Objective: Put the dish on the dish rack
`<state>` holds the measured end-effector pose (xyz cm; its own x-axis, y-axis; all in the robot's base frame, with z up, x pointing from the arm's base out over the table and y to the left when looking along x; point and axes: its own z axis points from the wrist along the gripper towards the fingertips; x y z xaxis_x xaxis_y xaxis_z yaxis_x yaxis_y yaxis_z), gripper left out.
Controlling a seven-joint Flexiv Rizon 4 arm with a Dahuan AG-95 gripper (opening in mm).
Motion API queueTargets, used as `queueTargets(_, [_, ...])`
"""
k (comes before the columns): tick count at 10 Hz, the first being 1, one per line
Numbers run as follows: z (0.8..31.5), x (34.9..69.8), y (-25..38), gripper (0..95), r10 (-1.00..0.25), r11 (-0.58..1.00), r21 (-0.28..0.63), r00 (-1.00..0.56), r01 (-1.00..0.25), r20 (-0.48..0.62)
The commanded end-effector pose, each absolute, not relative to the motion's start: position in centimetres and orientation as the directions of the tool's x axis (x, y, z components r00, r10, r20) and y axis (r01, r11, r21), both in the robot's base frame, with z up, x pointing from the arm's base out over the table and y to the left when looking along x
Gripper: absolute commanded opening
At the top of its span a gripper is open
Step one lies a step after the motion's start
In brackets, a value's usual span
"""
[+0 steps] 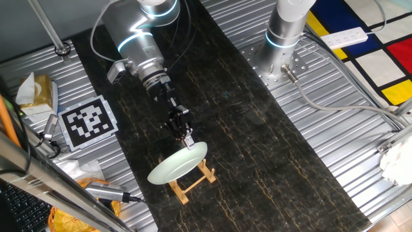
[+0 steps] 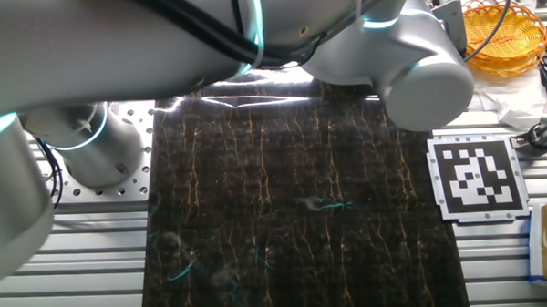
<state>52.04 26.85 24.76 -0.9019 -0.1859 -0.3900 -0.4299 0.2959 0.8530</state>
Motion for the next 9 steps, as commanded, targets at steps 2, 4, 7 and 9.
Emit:
queueTargets(2, [24.73,52.04,26.87,0.0,-0.186,0.299,0.854,-0.904,-0.426,-0.386])
queueTargets(4, [24.72,52.03,26.88,0.0,-0.185,0.301,0.854,-0.905,-0.423,-0.383])
queueTargets(7, [24.71,52.03,26.88,0.0,-0.187,0.307,0.854,-0.907,-0.419,-0.378])
queueTargets(9, [24.7,52.03,26.88,0.0,-0.19,0.307,0.855,-0.907,-0.418,-0.375])
